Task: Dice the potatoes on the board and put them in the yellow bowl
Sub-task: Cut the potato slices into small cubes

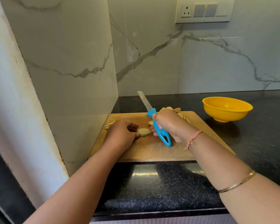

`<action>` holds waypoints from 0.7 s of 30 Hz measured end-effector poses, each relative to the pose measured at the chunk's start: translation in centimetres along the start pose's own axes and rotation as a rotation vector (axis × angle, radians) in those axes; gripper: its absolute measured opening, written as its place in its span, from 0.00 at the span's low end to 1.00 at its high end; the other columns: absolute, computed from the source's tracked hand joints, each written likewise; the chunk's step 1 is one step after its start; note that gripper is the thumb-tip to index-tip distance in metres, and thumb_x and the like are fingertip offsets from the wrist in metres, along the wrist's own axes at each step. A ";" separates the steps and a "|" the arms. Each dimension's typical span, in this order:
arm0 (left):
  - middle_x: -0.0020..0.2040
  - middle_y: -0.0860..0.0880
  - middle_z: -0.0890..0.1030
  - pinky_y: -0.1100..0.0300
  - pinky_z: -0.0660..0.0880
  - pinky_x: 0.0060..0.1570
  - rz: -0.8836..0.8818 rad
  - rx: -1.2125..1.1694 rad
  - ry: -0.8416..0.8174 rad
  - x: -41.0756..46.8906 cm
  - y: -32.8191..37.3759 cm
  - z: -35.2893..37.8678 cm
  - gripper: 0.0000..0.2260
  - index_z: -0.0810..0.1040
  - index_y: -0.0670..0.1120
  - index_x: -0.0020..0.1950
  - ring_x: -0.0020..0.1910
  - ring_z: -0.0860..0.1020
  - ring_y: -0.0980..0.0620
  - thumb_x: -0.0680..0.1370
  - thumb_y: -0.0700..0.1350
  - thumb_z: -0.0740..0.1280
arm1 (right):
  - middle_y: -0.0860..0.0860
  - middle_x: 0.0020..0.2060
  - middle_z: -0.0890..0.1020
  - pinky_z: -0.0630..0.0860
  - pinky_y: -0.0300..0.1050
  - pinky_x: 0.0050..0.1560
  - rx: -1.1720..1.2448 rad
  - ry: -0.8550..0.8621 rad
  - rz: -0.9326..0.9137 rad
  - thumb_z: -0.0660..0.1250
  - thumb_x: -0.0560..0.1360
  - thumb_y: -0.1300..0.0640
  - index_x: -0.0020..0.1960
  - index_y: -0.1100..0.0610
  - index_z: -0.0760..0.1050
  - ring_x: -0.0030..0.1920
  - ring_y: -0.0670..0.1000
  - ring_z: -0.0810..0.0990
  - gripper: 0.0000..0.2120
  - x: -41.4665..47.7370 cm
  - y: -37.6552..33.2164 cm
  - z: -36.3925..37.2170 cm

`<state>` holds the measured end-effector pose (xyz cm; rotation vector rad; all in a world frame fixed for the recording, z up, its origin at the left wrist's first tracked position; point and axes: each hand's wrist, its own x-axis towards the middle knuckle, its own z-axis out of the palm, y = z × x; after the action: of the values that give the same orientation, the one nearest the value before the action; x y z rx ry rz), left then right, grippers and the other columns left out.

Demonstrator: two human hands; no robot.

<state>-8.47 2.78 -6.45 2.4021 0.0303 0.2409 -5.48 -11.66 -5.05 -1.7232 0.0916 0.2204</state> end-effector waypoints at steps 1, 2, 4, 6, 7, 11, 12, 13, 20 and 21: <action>0.57 0.51 0.81 0.62 0.72 0.55 0.004 0.004 0.001 0.0 0.0 0.0 0.14 0.78 0.49 0.61 0.55 0.77 0.55 0.76 0.41 0.70 | 0.60 0.49 0.80 0.76 0.34 0.25 0.010 -0.007 0.004 0.60 0.80 0.54 0.54 0.65 0.73 0.34 0.49 0.77 0.13 0.1 0.0 0.0; 0.58 0.51 0.81 0.63 0.72 0.55 0.006 0.007 0.002 0.0 -0.1 0.0 0.14 0.79 0.49 0.61 0.55 0.77 0.55 0.76 0.41 0.69 | 0.58 0.44 0.80 0.76 0.35 0.25 0.021 -0.012 0.008 0.60 0.80 0.54 0.54 0.65 0.73 0.34 0.49 0.77 0.13 0.1 0.1 0.1; 0.58 0.51 0.81 0.63 0.71 0.55 0.004 0.017 -0.001 0.1 -0.2 0.1 0.13 0.79 0.49 0.61 0.56 0.77 0.54 0.76 0.42 0.69 | 0.56 0.38 0.78 0.76 0.35 0.25 0.033 -0.012 0.013 0.60 0.80 0.53 0.54 0.65 0.73 0.33 0.49 0.77 0.14 0.1 0.2 0.1; 0.59 0.50 0.80 0.62 0.71 0.55 0.002 0.026 -0.002 0.2 -0.2 0.1 0.13 0.80 0.49 0.60 0.57 0.77 0.53 0.76 0.42 0.69 | 0.56 0.38 0.78 0.75 0.34 0.23 0.047 -0.014 0.009 0.60 0.80 0.53 0.56 0.67 0.73 0.33 0.49 0.77 0.16 0.2 0.3 0.1; 0.59 0.50 0.80 0.63 0.70 0.55 0.002 0.026 -0.001 0.2 -0.3 0.1 0.12 0.80 0.49 0.60 0.58 0.76 0.53 0.76 0.42 0.69 | 0.57 0.40 0.79 0.75 0.33 0.23 0.046 -0.013 0.005 0.60 0.80 0.53 0.58 0.68 0.73 0.33 0.49 0.77 0.17 0.2 0.4 0.1; 0.61 0.50 0.79 0.65 0.67 0.55 0.008 0.037 0.000 0.3 -0.4 0.1 0.12 0.81 0.48 0.60 0.61 0.75 0.54 0.76 0.42 0.69 | 0.62 0.57 0.79 0.75 0.33 0.24 0.027 -0.010 -0.001 0.60 0.80 0.53 0.60 0.67 0.72 0.34 0.48 0.77 0.18 -0.4 0.3 0.2; 0.61 0.51 0.80 0.65 0.67 0.55 0.008 0.044 -0.001 0.3 -0.4 0.1 0.12 0.81 0.48 0.60 0.61 0.75 0.54 0.77 0.43 0.69 | 0.62 0.57 0.79 0.75 0.34 0.24 0.025 -0.009 0.000 0.60 0.80 0.53 0.60 0.66 0.72 0.35 0.48 0.77 0.17 -0.6 0.3 0.2; 0.61 0.51 0.80 0.65 0.68 0.54 0.007 0.050 -0.002 0.3 -0.3 0.2 0.12 0.81 0.49 0.60 0.60 0.75 0.54 0.77 0.43 0.69 | 0.62 0.55 0.79 0.75 0.34 0.24 0.016 -0.011 0.002 0.60 0.80 0.53 0.60 0.64 0.72 0.35 0.48 0.77 0.16 -1.0 0.0 0.2; 0.55 0.52 0.82 0.64 0.70 0.52 0.036 0.010 0.026 0.1 -0.5 0.4 0.10 0.83 0.48 0.55 0.54 0.77 0.56 0.74 0.45 0.71 | 0.54 0.36 0.80 0.68 0.36 0.22 -0.689 0.151 -0.333 0.55 0.81 0.52 0.60 0.57 0.70 0.25 0.47 0.74 0.12 -5.1 -0.5 -0.4; 0.55 0.52 0.82 0.64 0.70 0.53 0.043 0.010 0.030 0.1 -0.6 0.4 0.10 0.84 0.48 0.55 0.55 0.77 0.56 0.74 0.46 0.72 | 0.54 0.37 0.81 0.69 0.38 0.24 -0.756 0.136 -0.340 0.55 0.81 0.52 0.62 0.55 0.70 0.26 0.47 0.74 0.13 -5.9 -0.3 -0.6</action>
<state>-8.23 2.94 -7.14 2.4109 -0.0069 0.2972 -11.14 -12.55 -3.54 -2.4677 -0.2122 -0.1395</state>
